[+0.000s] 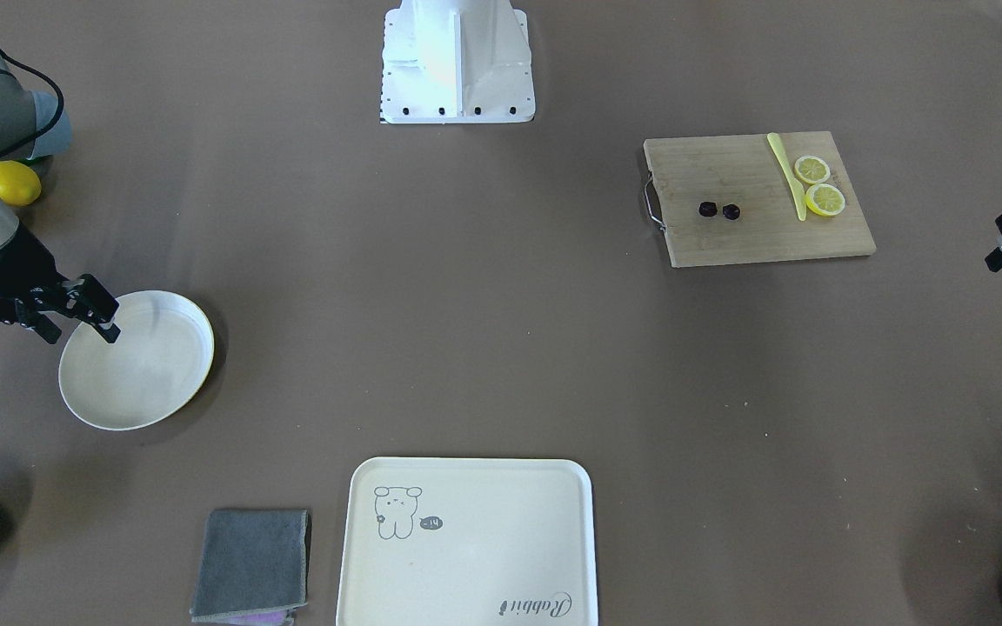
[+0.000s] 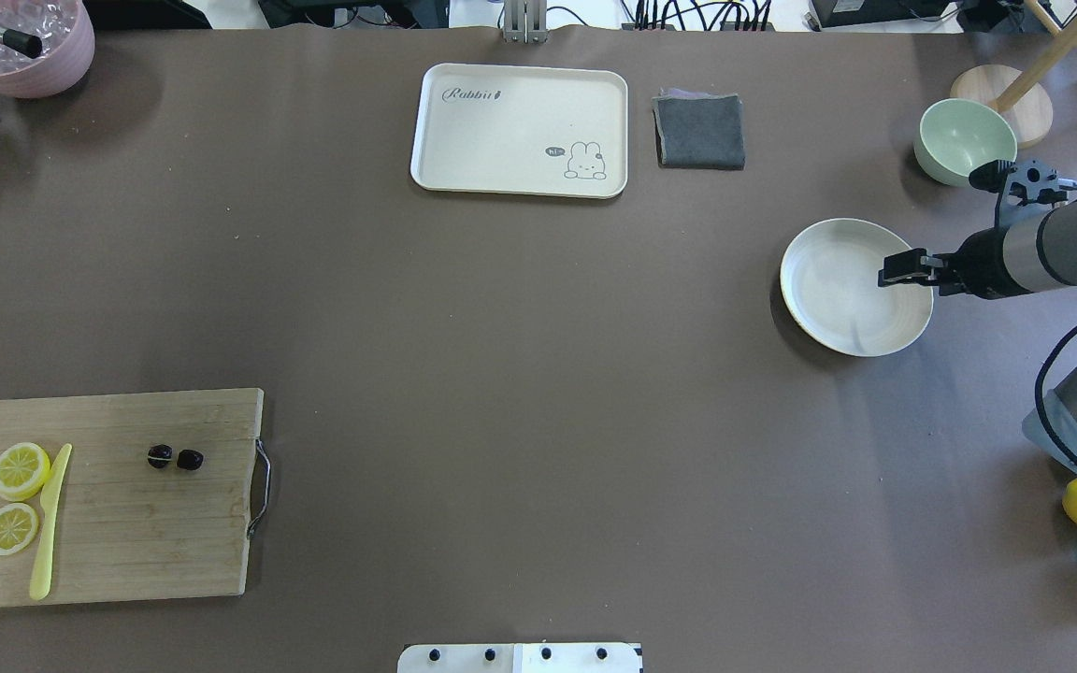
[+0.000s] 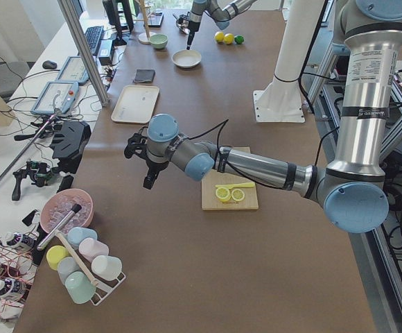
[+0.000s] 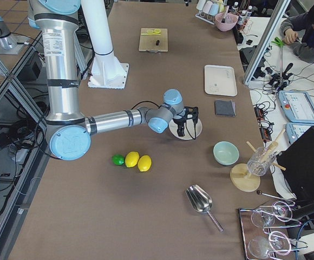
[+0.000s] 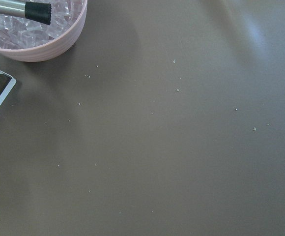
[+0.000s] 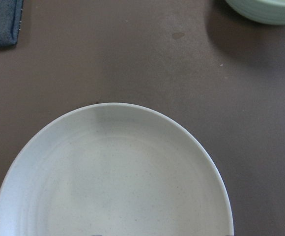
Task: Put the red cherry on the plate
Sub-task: 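Reach the right gripper to the white plate rim and grip it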
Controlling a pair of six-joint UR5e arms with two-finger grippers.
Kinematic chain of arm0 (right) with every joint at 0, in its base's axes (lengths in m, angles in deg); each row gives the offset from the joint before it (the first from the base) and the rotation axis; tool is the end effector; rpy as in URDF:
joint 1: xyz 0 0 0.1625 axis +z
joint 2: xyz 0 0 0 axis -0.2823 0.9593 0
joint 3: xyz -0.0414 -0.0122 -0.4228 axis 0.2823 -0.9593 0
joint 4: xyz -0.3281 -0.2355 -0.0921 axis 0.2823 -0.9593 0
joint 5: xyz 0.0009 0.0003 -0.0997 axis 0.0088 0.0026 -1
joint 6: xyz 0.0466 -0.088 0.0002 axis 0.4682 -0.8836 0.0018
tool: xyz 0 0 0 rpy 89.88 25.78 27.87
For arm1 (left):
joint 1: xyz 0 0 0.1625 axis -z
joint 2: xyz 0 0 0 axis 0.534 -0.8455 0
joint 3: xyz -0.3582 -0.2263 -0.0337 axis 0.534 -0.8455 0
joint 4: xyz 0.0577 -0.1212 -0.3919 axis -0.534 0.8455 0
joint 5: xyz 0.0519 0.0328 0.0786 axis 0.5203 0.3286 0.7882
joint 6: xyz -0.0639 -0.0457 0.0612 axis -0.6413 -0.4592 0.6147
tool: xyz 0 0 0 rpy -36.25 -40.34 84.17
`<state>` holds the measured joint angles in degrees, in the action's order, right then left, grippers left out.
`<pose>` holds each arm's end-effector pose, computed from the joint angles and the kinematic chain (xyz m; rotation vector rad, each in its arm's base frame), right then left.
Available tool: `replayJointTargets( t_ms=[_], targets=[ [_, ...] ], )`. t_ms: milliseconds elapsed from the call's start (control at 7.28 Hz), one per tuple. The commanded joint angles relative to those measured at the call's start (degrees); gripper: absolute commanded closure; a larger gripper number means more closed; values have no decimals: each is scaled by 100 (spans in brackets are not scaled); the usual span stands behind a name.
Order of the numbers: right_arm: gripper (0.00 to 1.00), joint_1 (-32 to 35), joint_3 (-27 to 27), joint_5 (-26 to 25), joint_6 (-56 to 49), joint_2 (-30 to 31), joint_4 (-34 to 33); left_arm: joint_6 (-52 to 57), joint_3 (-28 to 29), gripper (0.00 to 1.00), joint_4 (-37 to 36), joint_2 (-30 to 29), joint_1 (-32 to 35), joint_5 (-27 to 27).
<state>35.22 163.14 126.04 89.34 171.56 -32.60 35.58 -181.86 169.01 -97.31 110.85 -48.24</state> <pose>-0.2654 -0.4832 0.5348 0.2283 -0.9125 0.2135 0.0434 -0.5283 0.5062 0.3852 0.8921 0.1532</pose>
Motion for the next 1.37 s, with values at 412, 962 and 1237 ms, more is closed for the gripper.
replayJointTargets(
  t_ms=[412, 962, 1237],
  targets=[
    [34, 112, -121, 98, 41, 332, 312, 12, 2, 2, 3, -5, 0, 9],
    [80, 77, -317, -70, 120, 244, 313, 12, 11, 2, 3, -5, 0, 9],
    [81, 33, -325, -87, 260, 104, 304, 12, 20, 2, 3, -5, 0, 9]
  ],
)
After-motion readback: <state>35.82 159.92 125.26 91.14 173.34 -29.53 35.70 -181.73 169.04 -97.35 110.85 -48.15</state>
